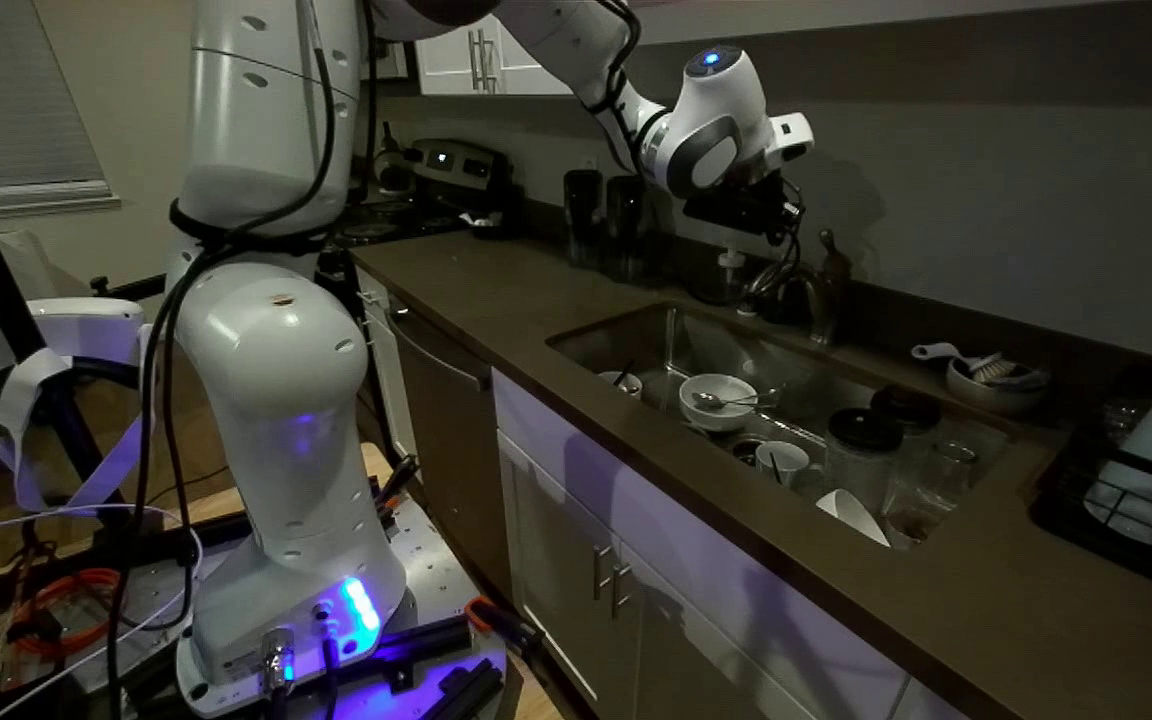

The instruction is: Open the tap

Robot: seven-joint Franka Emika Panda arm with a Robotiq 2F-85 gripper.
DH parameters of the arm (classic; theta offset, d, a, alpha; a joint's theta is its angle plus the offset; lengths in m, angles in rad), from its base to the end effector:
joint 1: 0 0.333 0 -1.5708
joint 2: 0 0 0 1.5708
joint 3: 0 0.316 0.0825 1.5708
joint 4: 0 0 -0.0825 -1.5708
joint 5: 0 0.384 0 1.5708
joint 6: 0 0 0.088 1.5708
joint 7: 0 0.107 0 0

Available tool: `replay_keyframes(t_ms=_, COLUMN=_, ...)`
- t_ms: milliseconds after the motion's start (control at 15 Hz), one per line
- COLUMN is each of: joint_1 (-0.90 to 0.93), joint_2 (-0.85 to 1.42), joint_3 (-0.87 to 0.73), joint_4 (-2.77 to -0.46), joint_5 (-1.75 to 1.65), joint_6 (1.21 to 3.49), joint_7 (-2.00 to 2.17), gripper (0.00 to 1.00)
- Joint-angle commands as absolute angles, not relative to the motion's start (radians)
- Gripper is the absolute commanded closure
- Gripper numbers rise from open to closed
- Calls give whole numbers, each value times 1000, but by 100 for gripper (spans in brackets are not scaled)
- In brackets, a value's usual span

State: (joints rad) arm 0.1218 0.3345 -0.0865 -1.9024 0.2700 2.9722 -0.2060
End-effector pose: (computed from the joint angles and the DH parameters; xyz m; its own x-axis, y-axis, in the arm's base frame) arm 0.6701 0.0107 0.4110 0.7383 -0.0115 0.6743 0.0260 -0.9986 -0.0455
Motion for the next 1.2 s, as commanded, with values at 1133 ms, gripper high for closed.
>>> replay_keyframes(t_ms=1133, joint_1=-14, joint_2=578, joint_3=-23, joint_4=-1453, joint_5=151, joint_6=2799, joint_7=-120, gripper=94)
